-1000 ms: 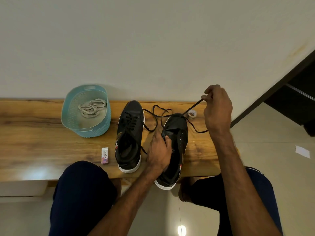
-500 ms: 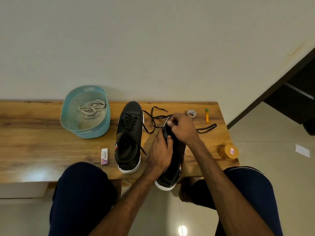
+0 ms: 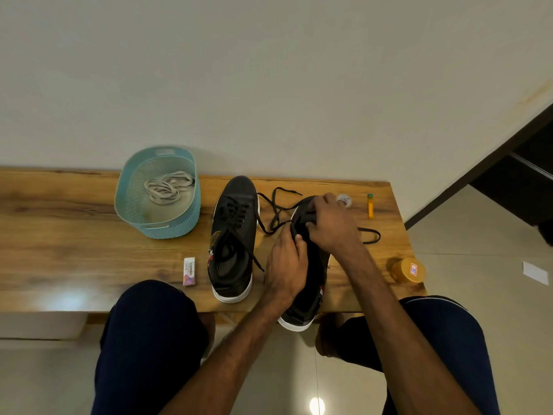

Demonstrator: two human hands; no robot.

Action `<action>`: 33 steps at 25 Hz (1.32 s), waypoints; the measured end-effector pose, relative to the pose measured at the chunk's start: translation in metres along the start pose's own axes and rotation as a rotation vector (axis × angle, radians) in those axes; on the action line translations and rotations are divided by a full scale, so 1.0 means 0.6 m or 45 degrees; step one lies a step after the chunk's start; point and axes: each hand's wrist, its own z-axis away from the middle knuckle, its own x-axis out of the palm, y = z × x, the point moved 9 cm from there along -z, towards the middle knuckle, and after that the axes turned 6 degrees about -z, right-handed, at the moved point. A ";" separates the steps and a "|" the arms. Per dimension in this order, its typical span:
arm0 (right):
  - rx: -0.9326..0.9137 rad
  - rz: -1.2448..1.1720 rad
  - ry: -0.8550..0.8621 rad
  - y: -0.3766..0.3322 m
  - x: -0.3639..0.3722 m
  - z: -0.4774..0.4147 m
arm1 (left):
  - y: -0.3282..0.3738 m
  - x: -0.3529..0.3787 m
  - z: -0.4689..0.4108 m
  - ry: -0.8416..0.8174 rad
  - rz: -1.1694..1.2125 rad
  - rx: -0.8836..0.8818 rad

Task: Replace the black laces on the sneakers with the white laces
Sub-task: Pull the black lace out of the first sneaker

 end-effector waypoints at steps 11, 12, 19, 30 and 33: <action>0.110 -0.882 0.253 0.007 0.001 0.001 | 0.000 0.004 0.002 -0.013 -0.004 0.007; 0.211 -1.284 0.292 0.016 0.004 0.005 | -0.001 0.001 0.002 0.003 0.005 0.006; 0.130 -0.152 0.270 0.037 -0.046 0.000 | -0.006 -0.007 -0.001 0.069 0.066 -0.032; 0.131 -0.754 0.190 0.014 0.009 -0.006 | -0.013 -0.005 -0.001 0.054 0.112 -0.049; 0.490 -1.715 0.168 0.060 0.031 -0.001 | -0.009 -0.009 0.001 0.076 0.117 -0.041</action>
